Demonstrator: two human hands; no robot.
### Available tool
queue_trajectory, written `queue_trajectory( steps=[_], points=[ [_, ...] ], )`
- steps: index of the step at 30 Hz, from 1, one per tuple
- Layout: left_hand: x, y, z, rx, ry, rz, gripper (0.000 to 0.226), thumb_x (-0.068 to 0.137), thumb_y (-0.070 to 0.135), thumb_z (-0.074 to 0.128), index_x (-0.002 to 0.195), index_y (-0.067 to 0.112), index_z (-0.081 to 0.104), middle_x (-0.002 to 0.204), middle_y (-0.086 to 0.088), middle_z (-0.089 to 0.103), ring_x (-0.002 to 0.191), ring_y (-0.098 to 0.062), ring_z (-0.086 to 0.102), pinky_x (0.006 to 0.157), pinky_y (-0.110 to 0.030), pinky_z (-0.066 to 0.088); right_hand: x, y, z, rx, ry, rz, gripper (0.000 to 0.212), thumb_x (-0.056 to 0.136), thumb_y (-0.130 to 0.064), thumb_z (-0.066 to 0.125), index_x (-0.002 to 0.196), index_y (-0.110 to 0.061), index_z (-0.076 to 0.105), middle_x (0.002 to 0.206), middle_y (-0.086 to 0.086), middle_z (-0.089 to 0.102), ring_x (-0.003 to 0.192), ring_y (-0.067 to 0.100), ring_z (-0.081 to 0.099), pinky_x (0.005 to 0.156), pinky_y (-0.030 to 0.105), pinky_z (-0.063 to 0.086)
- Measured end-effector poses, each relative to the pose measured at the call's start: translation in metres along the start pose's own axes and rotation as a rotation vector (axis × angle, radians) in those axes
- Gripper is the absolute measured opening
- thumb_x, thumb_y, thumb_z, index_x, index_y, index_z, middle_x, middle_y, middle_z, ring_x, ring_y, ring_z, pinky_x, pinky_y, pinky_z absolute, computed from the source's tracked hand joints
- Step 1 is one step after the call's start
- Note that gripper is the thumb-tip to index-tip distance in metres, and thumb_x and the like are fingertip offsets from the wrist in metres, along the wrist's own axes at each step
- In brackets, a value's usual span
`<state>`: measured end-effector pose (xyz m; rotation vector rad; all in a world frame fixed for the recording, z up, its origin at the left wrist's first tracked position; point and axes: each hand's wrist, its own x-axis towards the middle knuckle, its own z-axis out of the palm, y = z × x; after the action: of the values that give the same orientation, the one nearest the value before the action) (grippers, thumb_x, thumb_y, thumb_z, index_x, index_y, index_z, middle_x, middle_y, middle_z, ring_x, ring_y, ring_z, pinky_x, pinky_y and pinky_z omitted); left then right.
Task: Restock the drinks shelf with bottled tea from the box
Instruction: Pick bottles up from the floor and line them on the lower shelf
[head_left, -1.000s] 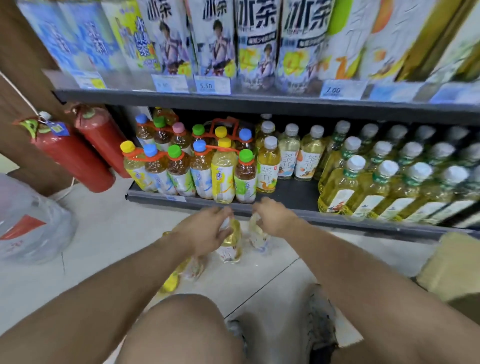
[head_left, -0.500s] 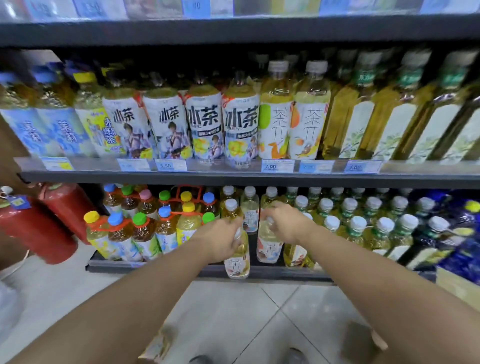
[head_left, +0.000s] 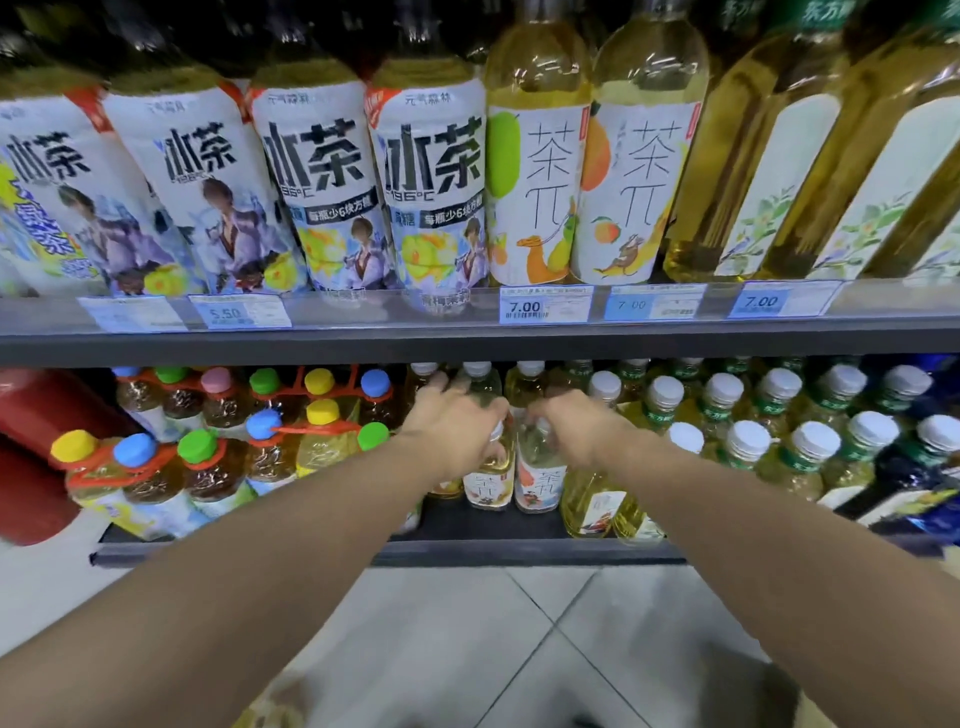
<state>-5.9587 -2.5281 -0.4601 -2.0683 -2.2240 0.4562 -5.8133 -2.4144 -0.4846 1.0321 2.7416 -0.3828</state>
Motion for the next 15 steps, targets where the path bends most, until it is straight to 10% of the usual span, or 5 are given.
queue_trajectory(
  steps=[15],
  points=[
    [0.058, 0.001, 0.039, -0.096, -0.047, -0.211, 0.046, 0.091, 0.047, 0.050, 0.132, 0.029, 0.040, 0.137, -0.008, 0.053, 0.132, -0.035, 0.032, 0.109, -0.050, 0.026, 0.023, 0.000, -0.003, -0.094, 0.019, 0.031, 0.052, 0.088, 0.003, 0.052, 0.130, -0.027, 0.053, 0.115, 0.008, 0.055, 0.100, 0.027, 0.058, 0.087, 0.039, 0.053]
  ],
)
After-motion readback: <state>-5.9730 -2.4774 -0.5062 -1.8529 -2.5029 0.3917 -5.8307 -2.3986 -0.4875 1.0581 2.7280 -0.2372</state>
